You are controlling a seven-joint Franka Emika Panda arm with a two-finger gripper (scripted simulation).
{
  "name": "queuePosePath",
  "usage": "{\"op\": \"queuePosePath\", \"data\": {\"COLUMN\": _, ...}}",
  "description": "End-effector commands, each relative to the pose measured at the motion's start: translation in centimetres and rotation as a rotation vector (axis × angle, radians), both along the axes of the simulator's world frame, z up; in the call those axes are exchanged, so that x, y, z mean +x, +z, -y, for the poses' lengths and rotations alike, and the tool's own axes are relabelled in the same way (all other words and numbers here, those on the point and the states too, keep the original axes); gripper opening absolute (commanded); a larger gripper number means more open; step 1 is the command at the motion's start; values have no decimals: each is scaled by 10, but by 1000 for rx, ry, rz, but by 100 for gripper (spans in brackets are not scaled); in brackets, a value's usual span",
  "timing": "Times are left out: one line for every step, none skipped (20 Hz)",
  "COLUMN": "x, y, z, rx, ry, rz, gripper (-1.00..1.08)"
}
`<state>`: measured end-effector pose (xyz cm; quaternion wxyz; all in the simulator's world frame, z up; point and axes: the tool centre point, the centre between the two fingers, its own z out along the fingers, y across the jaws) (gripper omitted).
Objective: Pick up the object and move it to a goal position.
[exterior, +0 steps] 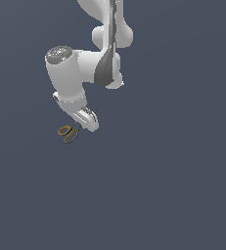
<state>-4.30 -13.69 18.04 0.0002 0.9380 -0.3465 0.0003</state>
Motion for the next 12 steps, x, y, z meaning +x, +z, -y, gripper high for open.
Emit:
{"op": "queuePosePath", "data": {"x": 6, "y": 24, "z": 17, "rx": 0, "ry": 1, "rz": 0, "gripper": -100}}
{"op": "queuePosePath", "data": {"x": 8, "y": 32, "z": 23, "rx": 0, "ry": 1, "rz": 0, "gripper": -100}}
{"op": "queuePosePath", "data": {"x": 10, "y": 40, "z": 28, "rx": 0, "ry": 2, "rz": 0, "gripper": -100}}
{"op": "queuePosePath", "data": {"x": 12, "y": 47, "z": 33, "rx": 0, "ry": 2, "rz": 0, "gripper": -100}}
{"op": "queuePosePath", "data": {"x": 14, "y": 54, "z": 38, "rx": 0, "ry": 2, "rz": 0, "gripper": -100}}
{"op": "queuePosePath", "data": {"x": 16, "y": 61, "z": 42, "rx": 0, "ry": 3, "rz": 0, "gripper": -100}}
{"op": "queuePosePath", "data": {"x": 18, "y": 66, "z": 47, "rx": 0, "ry": 3, "rz": 0, "gripper": -100}}
{"op": "queuePosePath", "data": {"x": 20, "y": 72, "z": 51, "rx": 0, "ry": 3, "rz": 0, "gripper": -100}}
{"op": "queuePosePath", "data": {"x": 21, "y": 76, "z": 54, "rx": 0, "ry": 3, "rz": 0, "gripper": -100}}
{"op": "queuePosePath", "data": {"x": 23, "y": 81, "z": 57, "rx": 0, "ry": 3, "rz": 0, "gripper": -100}}
{"op": "queuePosePath", "data": {"x": 24, "y": 84, "z": 60, "rx": 0, "ry": 3, "rz": 0, "gripper": -100}}
{"op": "queuePosePath", "data": {"x": 25, "y": 88, "z": 62, "rx": 0, "ry": 3, "rz": 0, "gripper": -100}}
